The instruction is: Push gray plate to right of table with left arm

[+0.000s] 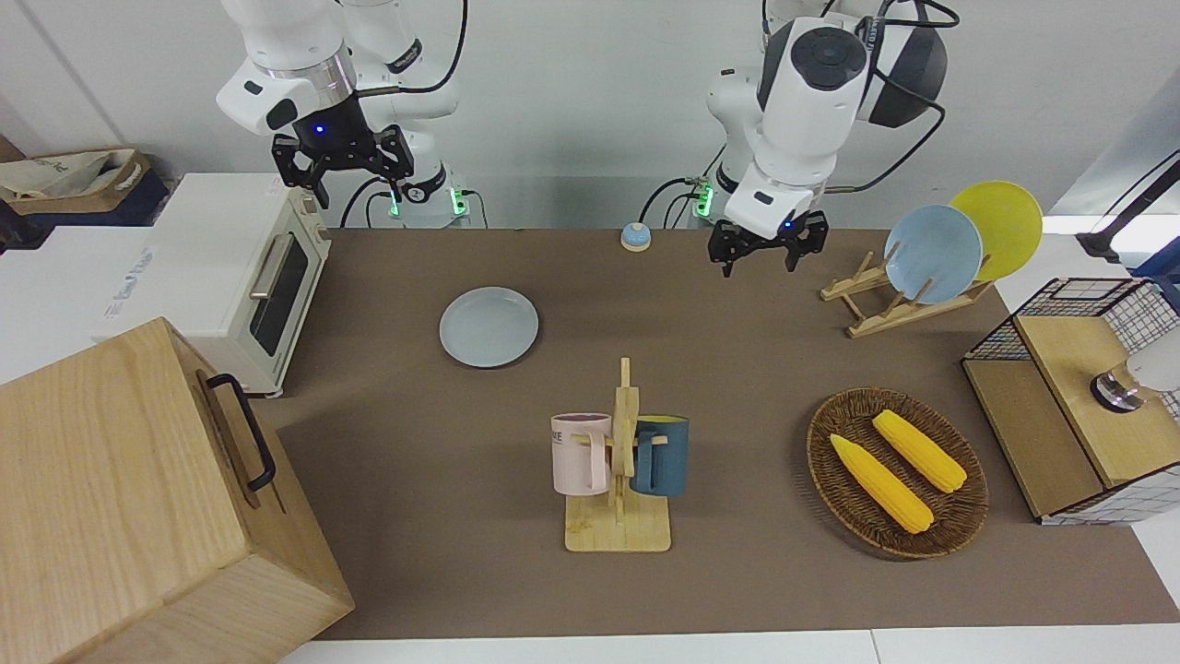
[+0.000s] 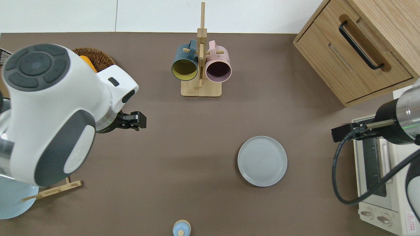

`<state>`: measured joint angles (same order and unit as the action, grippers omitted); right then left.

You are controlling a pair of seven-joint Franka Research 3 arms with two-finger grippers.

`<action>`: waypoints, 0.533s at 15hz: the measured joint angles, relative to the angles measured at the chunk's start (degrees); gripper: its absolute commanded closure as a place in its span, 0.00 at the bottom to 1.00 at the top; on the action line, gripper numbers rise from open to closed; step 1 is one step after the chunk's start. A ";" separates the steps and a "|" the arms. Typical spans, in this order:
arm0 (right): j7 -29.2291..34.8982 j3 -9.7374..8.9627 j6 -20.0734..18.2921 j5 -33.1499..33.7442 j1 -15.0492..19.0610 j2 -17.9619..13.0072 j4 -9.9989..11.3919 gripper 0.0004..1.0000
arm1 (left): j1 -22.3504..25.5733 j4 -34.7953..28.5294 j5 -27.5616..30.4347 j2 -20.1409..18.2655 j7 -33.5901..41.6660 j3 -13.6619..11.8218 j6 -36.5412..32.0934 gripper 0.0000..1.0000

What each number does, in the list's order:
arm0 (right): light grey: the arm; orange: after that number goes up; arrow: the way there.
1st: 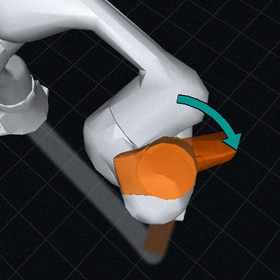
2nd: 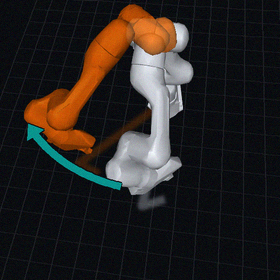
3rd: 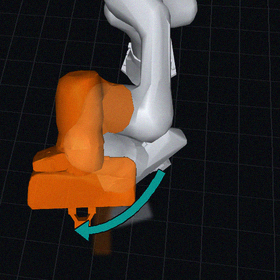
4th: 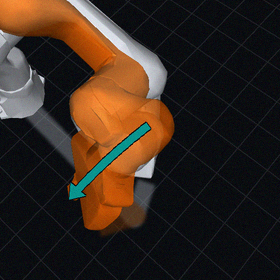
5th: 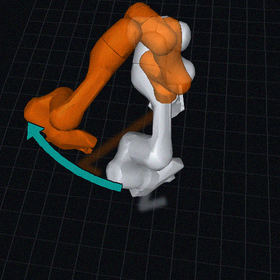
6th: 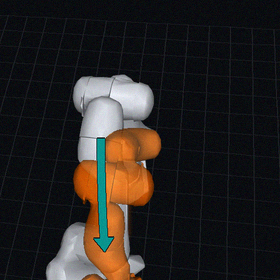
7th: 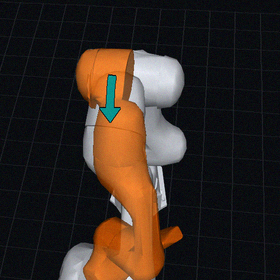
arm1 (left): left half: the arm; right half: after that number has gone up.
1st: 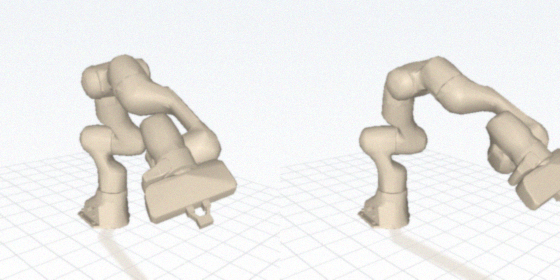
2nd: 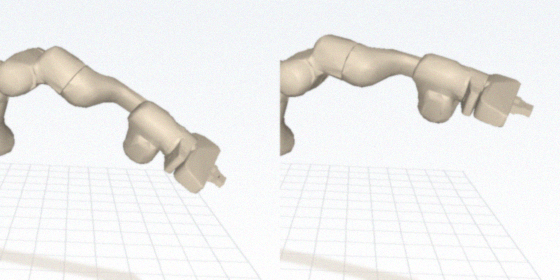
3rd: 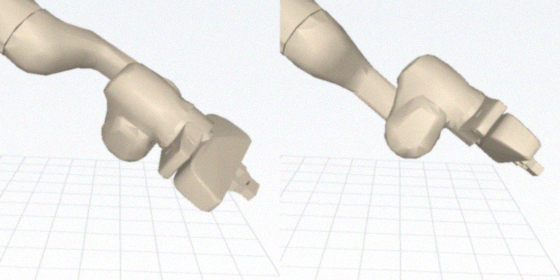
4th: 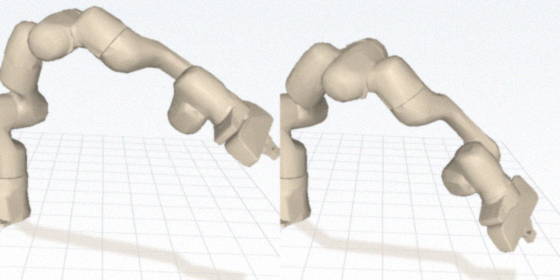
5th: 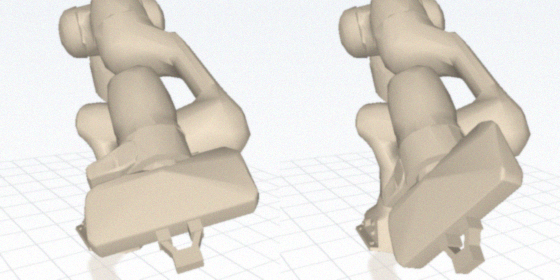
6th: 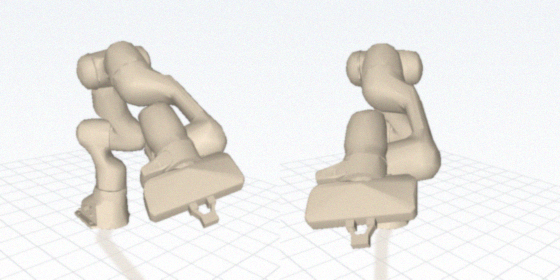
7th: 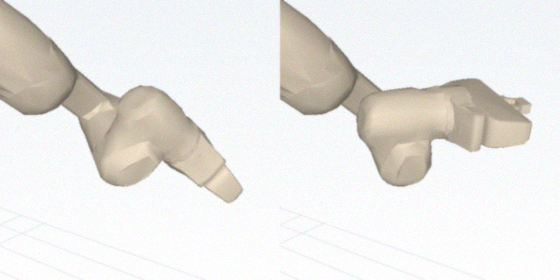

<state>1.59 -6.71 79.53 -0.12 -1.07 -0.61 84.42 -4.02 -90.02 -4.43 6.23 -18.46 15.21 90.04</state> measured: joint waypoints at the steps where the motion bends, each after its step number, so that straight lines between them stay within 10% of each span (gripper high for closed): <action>1: 0.00 0.00 0.00 0.00 0.00 0.00 0.00 0.02 | 1.70 0.17 0.03 -0.02 2.71 0.00 -0.04 0.01; 8: 0.00 0.00 0.00 0.00 0.00 0.00 0.00 0.02 | 10.51 0.68 0.03 -0.03 17.51 0.04 0.83 0.00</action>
<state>1.59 -6.71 79.53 -0.12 -1.07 -0.61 84.42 6.49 -89.34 -4.40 6.20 -0.95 15.25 90.87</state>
